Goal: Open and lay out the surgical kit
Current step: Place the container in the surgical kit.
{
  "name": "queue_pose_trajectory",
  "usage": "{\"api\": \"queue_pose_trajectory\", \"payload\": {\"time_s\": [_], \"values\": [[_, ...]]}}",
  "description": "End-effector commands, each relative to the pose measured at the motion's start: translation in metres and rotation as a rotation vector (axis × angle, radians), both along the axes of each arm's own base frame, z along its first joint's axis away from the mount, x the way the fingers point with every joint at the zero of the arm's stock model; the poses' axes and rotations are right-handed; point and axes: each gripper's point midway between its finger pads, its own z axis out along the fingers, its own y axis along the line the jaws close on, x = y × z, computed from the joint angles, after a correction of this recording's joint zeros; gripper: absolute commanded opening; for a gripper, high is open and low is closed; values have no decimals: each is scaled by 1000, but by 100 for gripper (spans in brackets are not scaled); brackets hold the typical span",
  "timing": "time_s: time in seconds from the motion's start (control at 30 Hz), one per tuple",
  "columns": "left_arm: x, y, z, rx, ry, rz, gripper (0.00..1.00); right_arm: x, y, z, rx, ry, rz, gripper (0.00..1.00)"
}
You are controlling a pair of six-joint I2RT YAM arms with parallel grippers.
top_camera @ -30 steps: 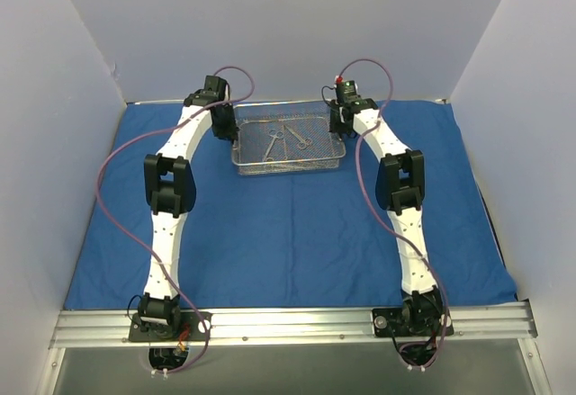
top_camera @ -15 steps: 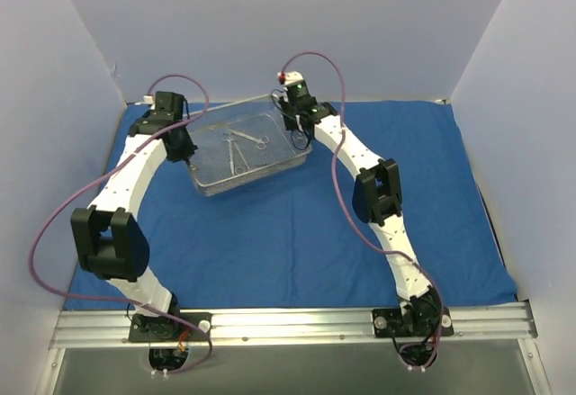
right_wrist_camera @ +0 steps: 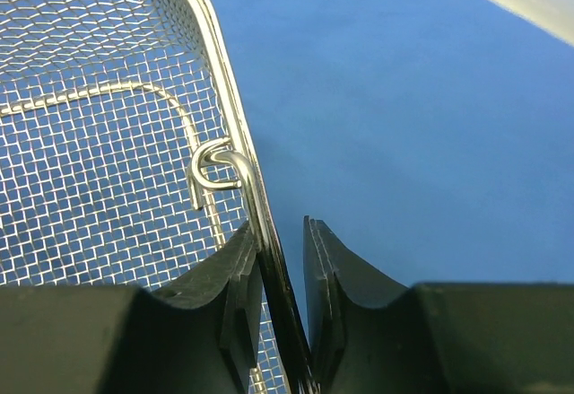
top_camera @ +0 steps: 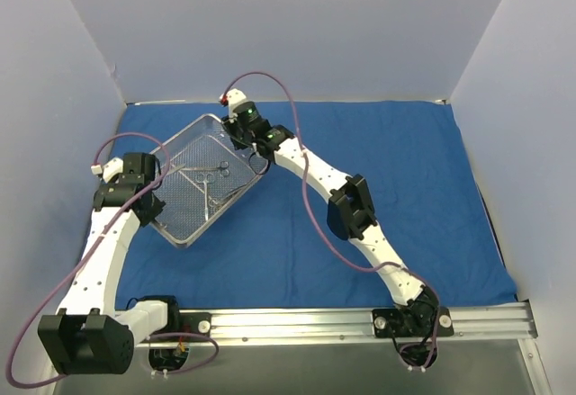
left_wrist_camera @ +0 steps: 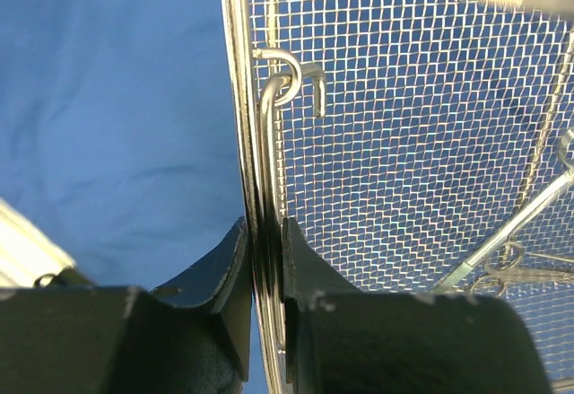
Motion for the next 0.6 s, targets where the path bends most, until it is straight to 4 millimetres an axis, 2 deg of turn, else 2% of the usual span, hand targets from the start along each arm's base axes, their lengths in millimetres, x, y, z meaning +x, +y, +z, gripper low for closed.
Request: {"api": "queue_pose_trajectory", "payload": {"time_s": [0.0, 0.1, 0.17, 0.27, 0.3, 0.4, 0.47, 0.5, 0.57], "values": [[-1, -26, 4, -163, -72, -2, 2, -33, 86, 92, 315, -162, 75, 0], [-19, -18, -16, -196, -17, 93, 2, -48, 104, 86, 329, -159, 104, 0], [-23, -15, -24, -248, -14, 135, 2, -57, 113, 85, 333, -159, 121, 0], [-30, -23, -38, -313, 18, 149, 2, -65, 121, 83, 337, -157, 139, 0], [-32, -22, -41, -326, 21, 173, 2, -74, 128, 84, 343, -149, 172, 0], [-41, -19, -52, -339, 46, 211, 2, -84, 137, 82, 346, -142, 195, 0], [-41, -19, -57, -355, 47, 220, 2, -88, 141, 78, 345, -138, 205, 0], [-40, -21, -59, -375, 50, 207, 5, -91, 144, 76, 348, -134, 208, 0], [-40, -15, -68, -399, 61, 234, 16, -96, 148, 71, 351, -123, 225, 0]]}}
